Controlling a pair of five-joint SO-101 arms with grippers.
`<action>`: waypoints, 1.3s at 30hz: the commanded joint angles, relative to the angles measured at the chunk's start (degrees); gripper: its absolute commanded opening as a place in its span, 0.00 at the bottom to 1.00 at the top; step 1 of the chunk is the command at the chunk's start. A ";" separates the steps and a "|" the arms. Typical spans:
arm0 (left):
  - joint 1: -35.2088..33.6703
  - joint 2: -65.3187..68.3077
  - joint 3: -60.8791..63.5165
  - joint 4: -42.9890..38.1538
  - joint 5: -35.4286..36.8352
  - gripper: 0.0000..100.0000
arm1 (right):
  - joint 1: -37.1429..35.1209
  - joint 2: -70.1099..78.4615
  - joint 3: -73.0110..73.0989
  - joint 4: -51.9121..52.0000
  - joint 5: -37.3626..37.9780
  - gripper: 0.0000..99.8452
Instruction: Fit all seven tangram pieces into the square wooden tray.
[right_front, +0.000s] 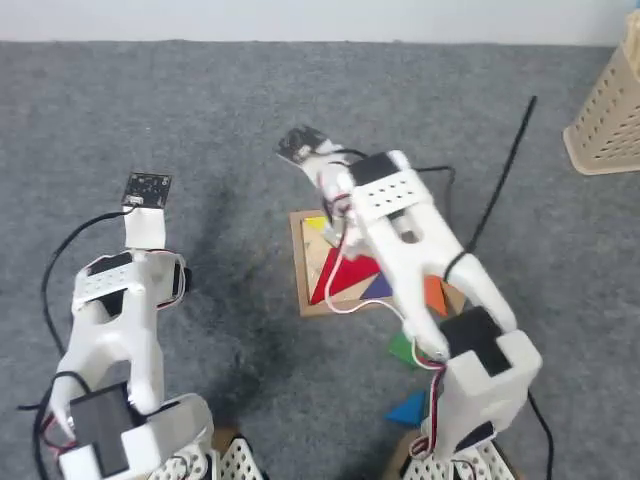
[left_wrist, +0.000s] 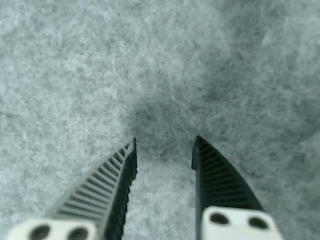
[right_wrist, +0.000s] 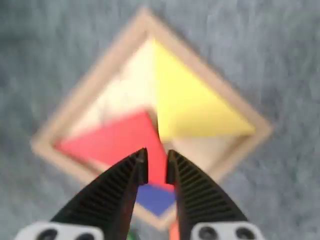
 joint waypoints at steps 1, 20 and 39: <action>0.00 -2.64 -0.13 -1.05 -0.62 0.18 | 2.42 -4.26 3.16 1.19 11.78 0.19; 0.00 -2.64 -0.13 -1.05 -0.62 0.18 | 3.03 5.85 5.10 -2.42 21.19 0.21; 0.00 -2.64 -0.13 -1.05 -0.62 0.18 | 1.89 4.44 4.13 -0.22 12.04 0.01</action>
